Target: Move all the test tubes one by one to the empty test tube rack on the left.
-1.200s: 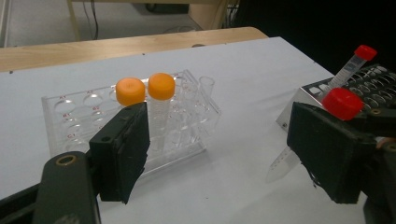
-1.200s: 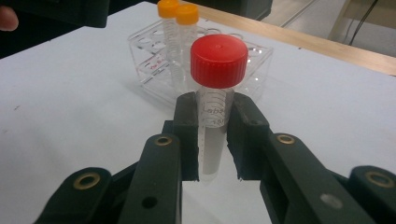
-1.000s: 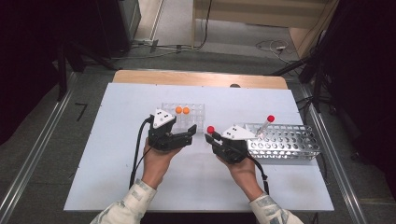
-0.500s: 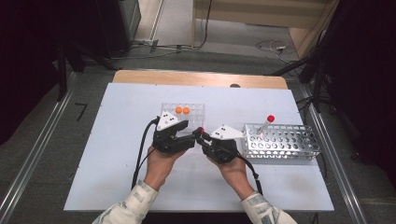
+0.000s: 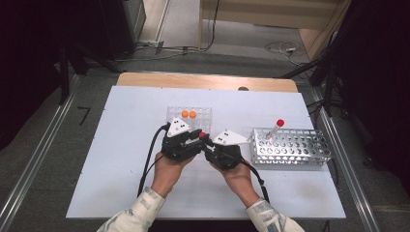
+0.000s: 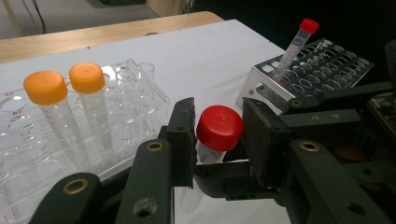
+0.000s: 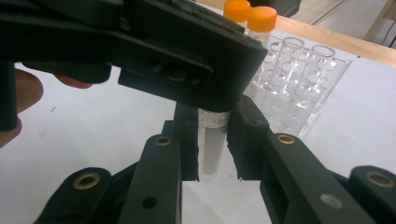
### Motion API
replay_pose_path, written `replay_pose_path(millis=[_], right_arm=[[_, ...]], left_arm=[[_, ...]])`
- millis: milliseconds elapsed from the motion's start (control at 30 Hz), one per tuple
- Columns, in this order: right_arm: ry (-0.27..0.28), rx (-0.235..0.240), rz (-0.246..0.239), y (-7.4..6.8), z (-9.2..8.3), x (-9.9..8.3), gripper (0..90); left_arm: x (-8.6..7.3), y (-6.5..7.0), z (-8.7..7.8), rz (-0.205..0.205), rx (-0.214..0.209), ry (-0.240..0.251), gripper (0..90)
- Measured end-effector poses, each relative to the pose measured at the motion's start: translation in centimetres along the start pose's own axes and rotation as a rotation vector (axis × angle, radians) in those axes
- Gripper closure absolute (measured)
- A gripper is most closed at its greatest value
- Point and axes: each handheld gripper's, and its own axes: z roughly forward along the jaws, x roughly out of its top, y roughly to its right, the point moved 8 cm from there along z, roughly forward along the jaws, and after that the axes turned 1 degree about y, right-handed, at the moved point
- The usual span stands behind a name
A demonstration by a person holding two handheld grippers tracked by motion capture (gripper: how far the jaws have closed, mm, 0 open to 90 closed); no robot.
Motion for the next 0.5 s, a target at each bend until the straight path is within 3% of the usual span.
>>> replay_pose_path(millis=[267, 400, 500], right_arm=[[0.003, 0.002, -0.001, 0.0, 0.0, 0.0, 70.1], [-0.009, 0.033, -0.003, 0.1, -0.1, -0.1, 47.3], [-0.023, 0.040, 0.006, 0.5, -0.4, -0.2, 38.4]], left_arm=[[0.0, -0.1, -0.1, -0.006, -0.001, -0.001, 69.6], [0.2, -0.5, -0.3, -0.014, 0.011, 0.004, 69.9], [0.3, -1.1, -0.6, -0.021, 0.024, 0.010, 69.9]])
